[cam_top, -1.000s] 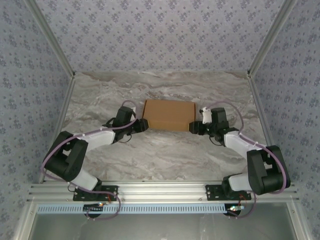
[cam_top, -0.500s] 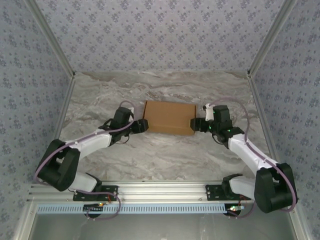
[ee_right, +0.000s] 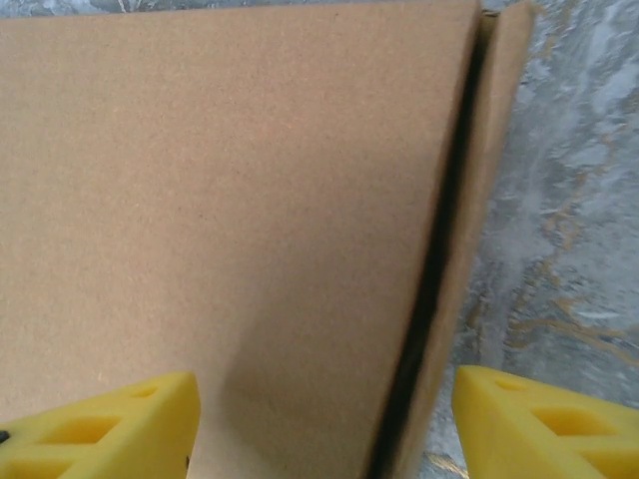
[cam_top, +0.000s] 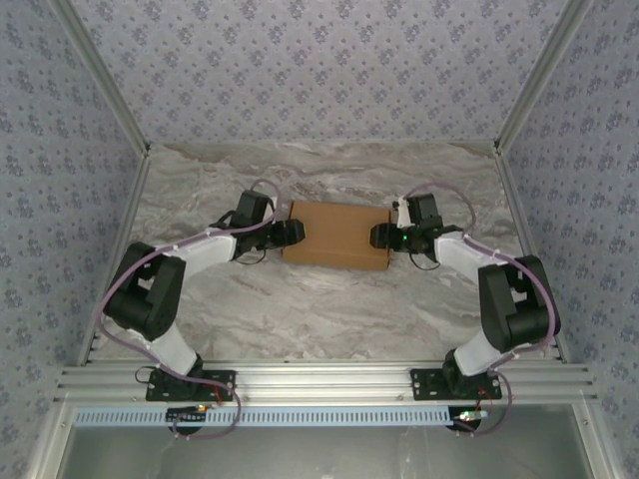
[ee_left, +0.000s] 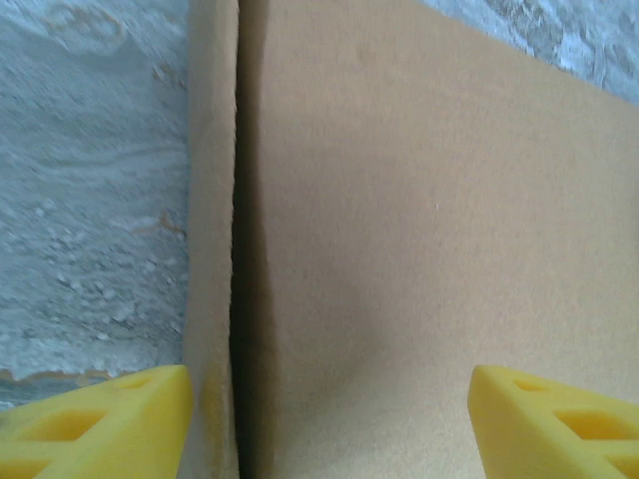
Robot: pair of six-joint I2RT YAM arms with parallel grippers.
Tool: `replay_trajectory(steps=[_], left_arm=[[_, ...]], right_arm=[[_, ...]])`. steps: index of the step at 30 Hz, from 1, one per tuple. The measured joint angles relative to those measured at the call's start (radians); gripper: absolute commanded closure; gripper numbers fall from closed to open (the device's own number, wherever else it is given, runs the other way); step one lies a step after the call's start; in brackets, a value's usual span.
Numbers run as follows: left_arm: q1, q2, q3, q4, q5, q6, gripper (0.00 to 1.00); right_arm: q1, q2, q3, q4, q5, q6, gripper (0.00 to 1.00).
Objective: Fold the paper box
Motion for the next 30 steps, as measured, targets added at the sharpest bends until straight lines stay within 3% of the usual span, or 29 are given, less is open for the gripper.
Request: replay_trajectory(steps=[9,15,20,24,30], left_arm=[[0.002,-0.004,-0.011,0.001,0.028,-0.019,0.27],[0.0,-0.048,-0.013,-0.047,-0.033,-0.01,0.23],[-0.001,-0.164,-0.039,-0.085,-0.177,0.058,0.16],[-0.001,-0.306,-0.101,-0.075,-0.338,0.136,0.08],[0.027,-0.537,-0.261,0.003,-0.568,0.245,0.01]], right_arm=[[-0.019,0.093,0.087,0.019,-0.038,0.003,0.37],[-0.014,0.097,0.146,-0.062,0.0,-0.041,0.29],[-0.007,-0.043,0.156,-0.142,0.156,-0.109,0.23],[0.002,-0.231,0.14,-0.142,0.346,-0.151,0.11],[0.01,-0.441,-0.023,-0.061,0.624,-0.207,0.01]])
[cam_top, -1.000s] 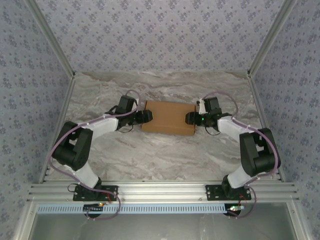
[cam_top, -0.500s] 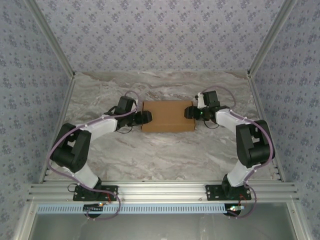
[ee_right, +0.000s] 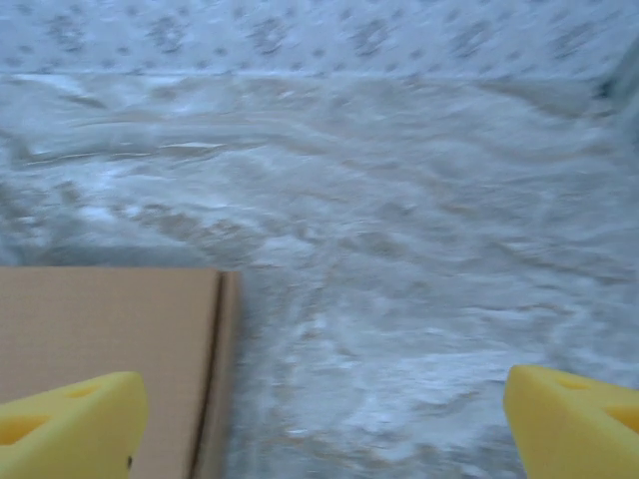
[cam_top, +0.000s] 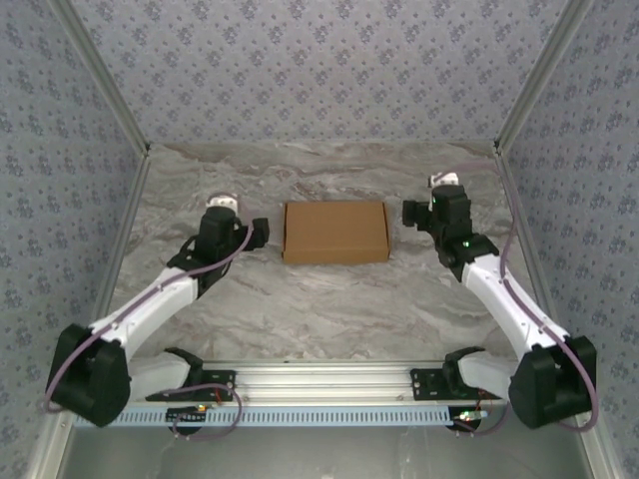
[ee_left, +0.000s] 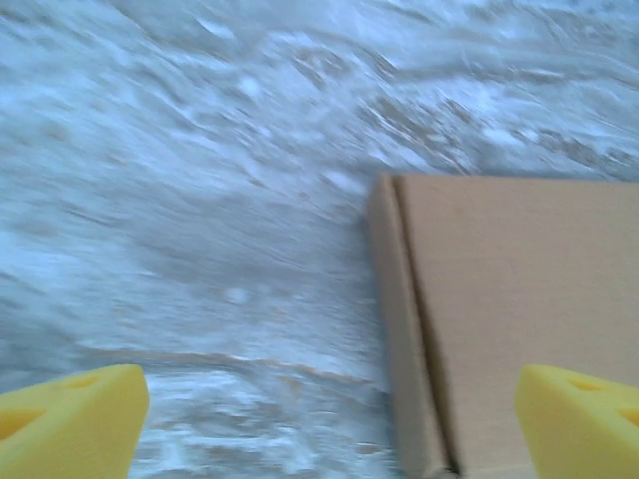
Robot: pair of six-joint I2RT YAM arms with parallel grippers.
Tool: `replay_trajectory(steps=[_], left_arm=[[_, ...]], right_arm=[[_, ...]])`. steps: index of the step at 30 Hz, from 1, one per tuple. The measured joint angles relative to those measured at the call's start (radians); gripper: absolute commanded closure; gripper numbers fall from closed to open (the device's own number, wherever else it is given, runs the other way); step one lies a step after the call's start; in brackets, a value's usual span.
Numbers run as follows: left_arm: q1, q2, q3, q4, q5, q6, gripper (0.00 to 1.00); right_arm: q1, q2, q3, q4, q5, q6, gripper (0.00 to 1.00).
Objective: Fold the paper box
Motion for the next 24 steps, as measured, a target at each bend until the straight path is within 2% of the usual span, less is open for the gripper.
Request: replay_trajectory(steps=[5,10,14,16,19,24], left_arm=[[0.099,-0.121,-0.074,0.05,-0.111,0.064,0.01],[0.218,-0.122,-0.146,0.167,-0.171,0.127,0.01],[0.325,0.022,-0.222,0.333,-0.115,0.175,0.01],[0.358,0.114,-0.219,0.352,-0.078,0.188,0.01],[0.367,0.215,-0.222,0.42,-0.043,0.232,0.01],[0.377,0.353,-0.28,0.693,0.003,0.28,0.01]], right_arm=[[-0.046,-0.053,-0.175,0.089,0.141,-0.008,0.01],[-0.15,-0.043,-0.338,0.266,0.167,-0.018,0.01],[-0.245,0.063,-0.428,0.462,0.126,-0.047,0.01],[-0.267,0.119,-0.456,0.537,0.096,-0.064,0.01],[-0.275,0.173,-0.461,0.615,0.057,-0.084,0.01],[-0.285,0.199,-0.452,0.689,0.006,-0.102,0.01]])
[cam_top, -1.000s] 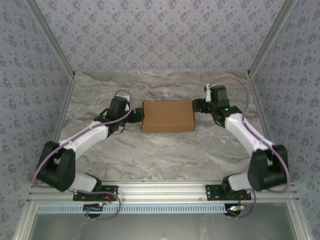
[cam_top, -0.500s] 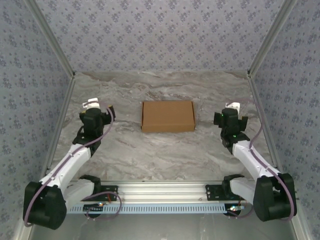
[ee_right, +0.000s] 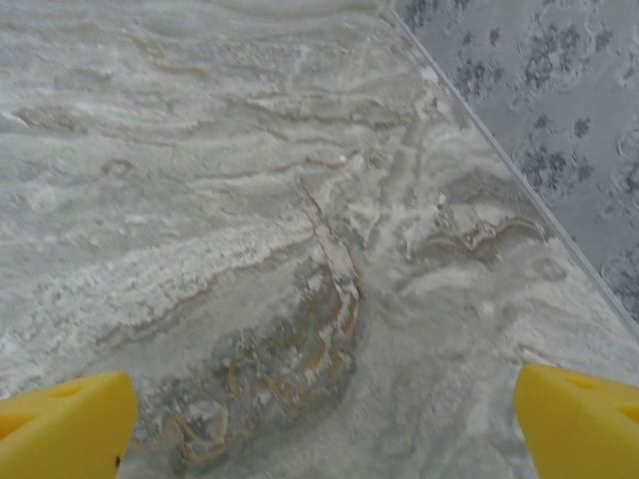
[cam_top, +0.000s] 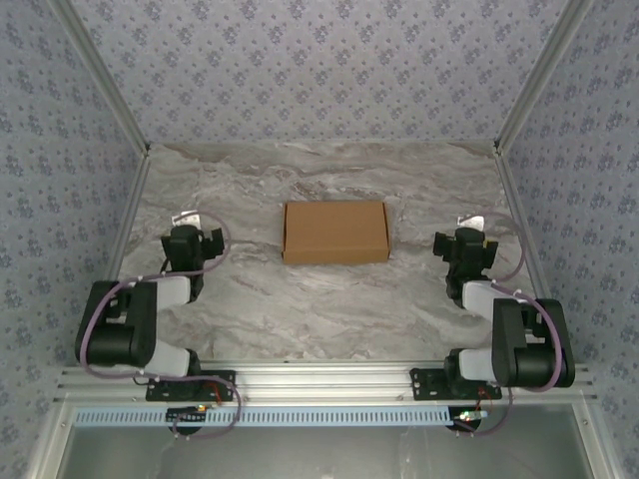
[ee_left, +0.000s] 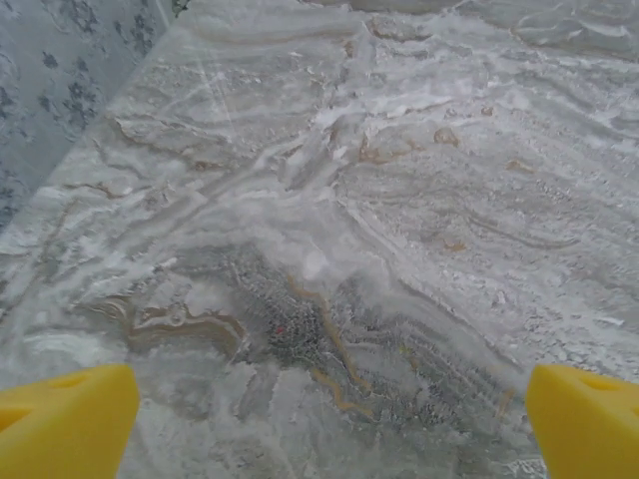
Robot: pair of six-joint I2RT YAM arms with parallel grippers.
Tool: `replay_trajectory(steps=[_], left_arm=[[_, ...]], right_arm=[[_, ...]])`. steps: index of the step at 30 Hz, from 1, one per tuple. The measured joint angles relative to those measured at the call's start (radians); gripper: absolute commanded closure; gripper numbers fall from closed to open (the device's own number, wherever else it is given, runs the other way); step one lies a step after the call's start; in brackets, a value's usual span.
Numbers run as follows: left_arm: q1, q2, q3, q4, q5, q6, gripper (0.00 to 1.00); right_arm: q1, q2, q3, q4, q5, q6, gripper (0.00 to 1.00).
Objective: Fold the paper box
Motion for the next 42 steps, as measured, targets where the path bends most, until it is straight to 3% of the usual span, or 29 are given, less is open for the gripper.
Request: replay_trajectory(steps=[11,17,24,42], left_arm=[[0.048,0.056,-0.006,0.097,0.095,0.006,0.01],[0.048,0.056,-0.006,0.099,0.1,0.006,0.01],[0.048,0.056,-0.006,0.099,0.1,0.006,0.01],[0.048,0.056,-0.006,0.099,0.1,0.006,0.01]], right_arm=[[-0.025,-0.031,-0.027,0.087,-0.181,-0.024,0.01],[-0.042,0.063,-0.016,0.15,-0.269,0.002,0.01],[-0.02,0.182,0.001,0.193,-0.295,0.005,0.01],[-0.007,0.184,0.002,0.239,-0.302,-0.003,0.01]])
